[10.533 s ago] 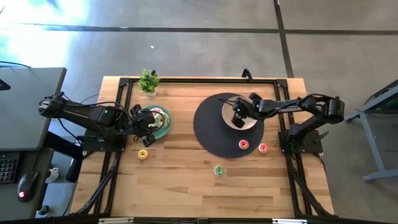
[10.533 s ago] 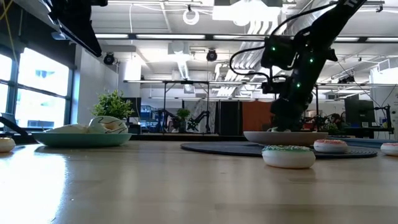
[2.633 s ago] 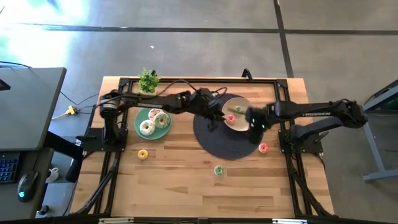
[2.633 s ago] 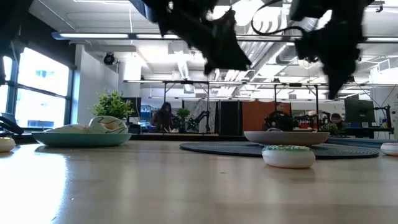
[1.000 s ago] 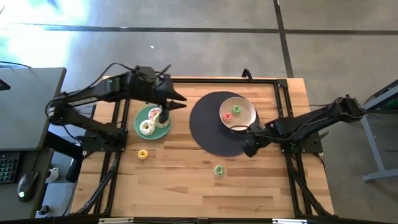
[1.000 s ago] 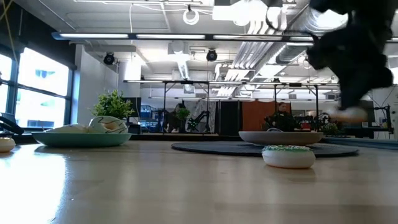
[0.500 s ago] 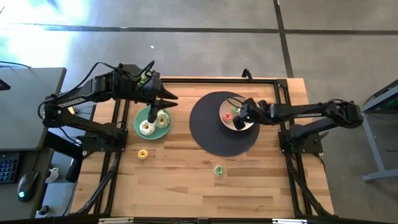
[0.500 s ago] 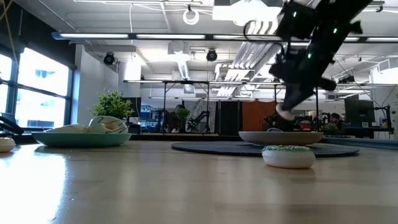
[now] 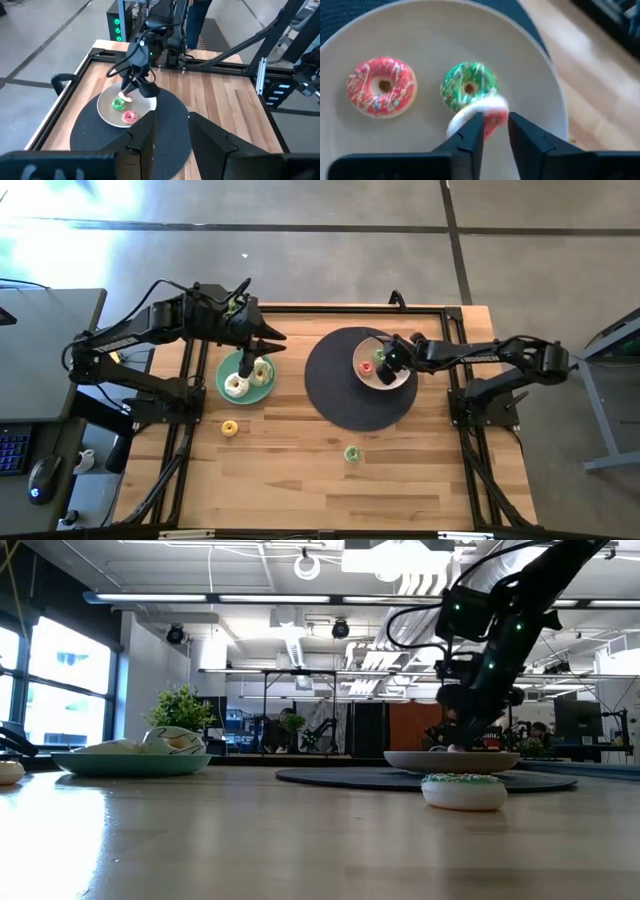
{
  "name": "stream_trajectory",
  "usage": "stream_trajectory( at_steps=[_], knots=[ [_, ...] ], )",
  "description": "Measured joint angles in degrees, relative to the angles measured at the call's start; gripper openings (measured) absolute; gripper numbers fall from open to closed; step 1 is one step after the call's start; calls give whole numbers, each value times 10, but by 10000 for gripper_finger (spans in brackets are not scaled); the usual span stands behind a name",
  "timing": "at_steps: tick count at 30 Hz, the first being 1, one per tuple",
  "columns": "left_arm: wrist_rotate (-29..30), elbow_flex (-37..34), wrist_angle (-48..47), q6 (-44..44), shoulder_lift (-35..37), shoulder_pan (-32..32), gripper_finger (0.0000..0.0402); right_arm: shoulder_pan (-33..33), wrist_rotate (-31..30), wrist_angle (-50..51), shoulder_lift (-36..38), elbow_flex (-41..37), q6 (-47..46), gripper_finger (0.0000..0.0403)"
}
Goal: Pick & Place donuts
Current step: Put the pink donut into the white plate, then put the green donut into the white plate
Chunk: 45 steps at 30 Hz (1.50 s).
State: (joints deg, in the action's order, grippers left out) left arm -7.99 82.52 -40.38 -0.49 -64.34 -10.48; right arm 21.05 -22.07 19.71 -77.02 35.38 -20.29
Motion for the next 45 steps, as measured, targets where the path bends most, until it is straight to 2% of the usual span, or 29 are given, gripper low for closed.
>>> stream_trajectory(
  at_steps=[6,12,17,19,21,25,31,35,39,45],
  knots=[
    [0,0,-1,0,0,0,114,4,7,-2,3,4,13,145],
    [-4,0,-4,0,0,0,114,-35,91,-7,3,47,13,179],
    [-5,0,-14,0,0,0,114,-132,199,-57,3,63,21,177],
    [-5,0,-17,0,0,0,114,-182,245,-75,3,60,55,172],
    [-5,0,-17,1,0,0,114,-234,266,-93,3,57,84,169],
    [-5,0,-17,1,0,0,114,-334,249,-204,-3,35,99,163],
    [-5,0,-17,2,0,0,114,-431,118,-380,-85,23,89,142],
    [-9,0,-18,2,0,0,114,-454,123,-430,-164,23,70,128],
    [-41,0,-18,2,0,0,114,-460,144,-439,-226,38,67,122],
    [-59,0,-18,0,0,0,114,-452,127,-420,-238,48,101,123]
  ],
)
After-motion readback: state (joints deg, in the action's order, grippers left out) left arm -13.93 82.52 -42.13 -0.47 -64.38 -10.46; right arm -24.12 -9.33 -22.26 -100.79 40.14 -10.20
